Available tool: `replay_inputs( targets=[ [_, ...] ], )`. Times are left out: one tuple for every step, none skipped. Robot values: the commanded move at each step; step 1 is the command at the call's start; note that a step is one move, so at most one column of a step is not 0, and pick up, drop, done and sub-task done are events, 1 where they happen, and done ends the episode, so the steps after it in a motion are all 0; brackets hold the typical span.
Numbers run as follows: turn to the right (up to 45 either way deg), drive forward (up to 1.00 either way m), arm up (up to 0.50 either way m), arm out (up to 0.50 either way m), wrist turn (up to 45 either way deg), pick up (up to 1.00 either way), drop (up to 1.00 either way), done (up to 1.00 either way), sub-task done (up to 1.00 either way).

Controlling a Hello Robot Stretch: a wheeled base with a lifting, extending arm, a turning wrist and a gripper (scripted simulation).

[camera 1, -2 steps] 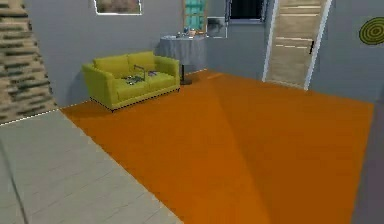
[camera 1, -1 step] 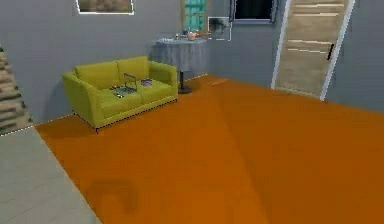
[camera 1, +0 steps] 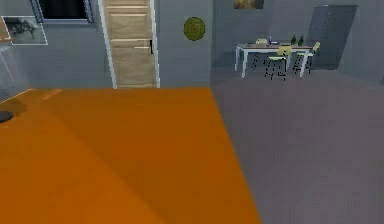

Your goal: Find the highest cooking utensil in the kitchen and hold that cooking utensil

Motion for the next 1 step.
replay_inputs(
  targets=[
    [15.0,0.0,0.0,0.0,0.0,0.0,0.0,0.0,0.0]
  ],
)
